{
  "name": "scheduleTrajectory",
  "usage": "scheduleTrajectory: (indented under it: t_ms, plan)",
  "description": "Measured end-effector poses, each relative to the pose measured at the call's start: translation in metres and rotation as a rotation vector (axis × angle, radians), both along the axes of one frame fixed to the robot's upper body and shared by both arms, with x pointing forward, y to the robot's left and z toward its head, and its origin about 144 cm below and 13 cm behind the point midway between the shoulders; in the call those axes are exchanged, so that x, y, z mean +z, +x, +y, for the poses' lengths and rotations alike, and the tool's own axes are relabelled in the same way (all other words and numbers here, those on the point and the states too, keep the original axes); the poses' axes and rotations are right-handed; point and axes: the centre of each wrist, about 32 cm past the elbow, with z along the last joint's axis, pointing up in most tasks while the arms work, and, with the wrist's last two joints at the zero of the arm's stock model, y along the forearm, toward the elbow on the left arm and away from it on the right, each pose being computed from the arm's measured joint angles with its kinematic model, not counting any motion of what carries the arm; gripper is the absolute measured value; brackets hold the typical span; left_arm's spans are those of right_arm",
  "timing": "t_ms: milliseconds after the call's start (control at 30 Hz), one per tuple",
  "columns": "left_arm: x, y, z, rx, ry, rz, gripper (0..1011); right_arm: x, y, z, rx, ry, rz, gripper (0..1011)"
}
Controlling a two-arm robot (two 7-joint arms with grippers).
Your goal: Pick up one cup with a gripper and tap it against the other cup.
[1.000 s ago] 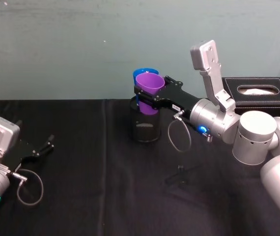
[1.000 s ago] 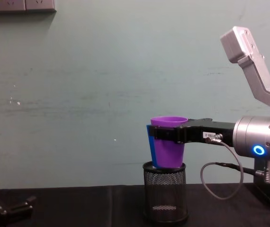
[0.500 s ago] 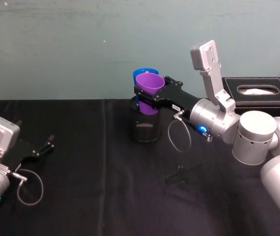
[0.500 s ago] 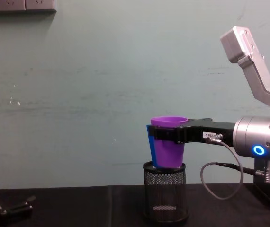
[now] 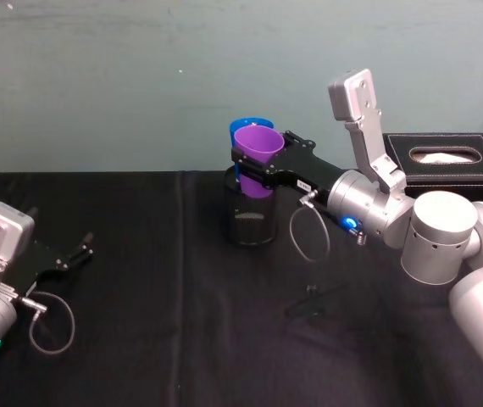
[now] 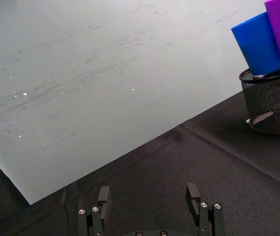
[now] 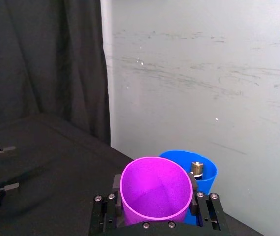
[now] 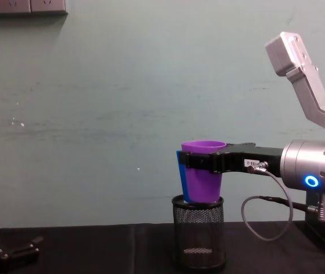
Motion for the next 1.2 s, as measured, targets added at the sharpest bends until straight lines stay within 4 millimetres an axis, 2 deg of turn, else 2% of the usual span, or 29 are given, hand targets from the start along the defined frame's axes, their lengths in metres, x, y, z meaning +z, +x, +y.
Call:
scheduleTrajectory:
  t_ms: [1200]
  plan:
    - [0.0,0.0,0.0,0.0,0.0,0.0,1000,0.0,0.0,0.0,0.0,0.0,0.0,735]
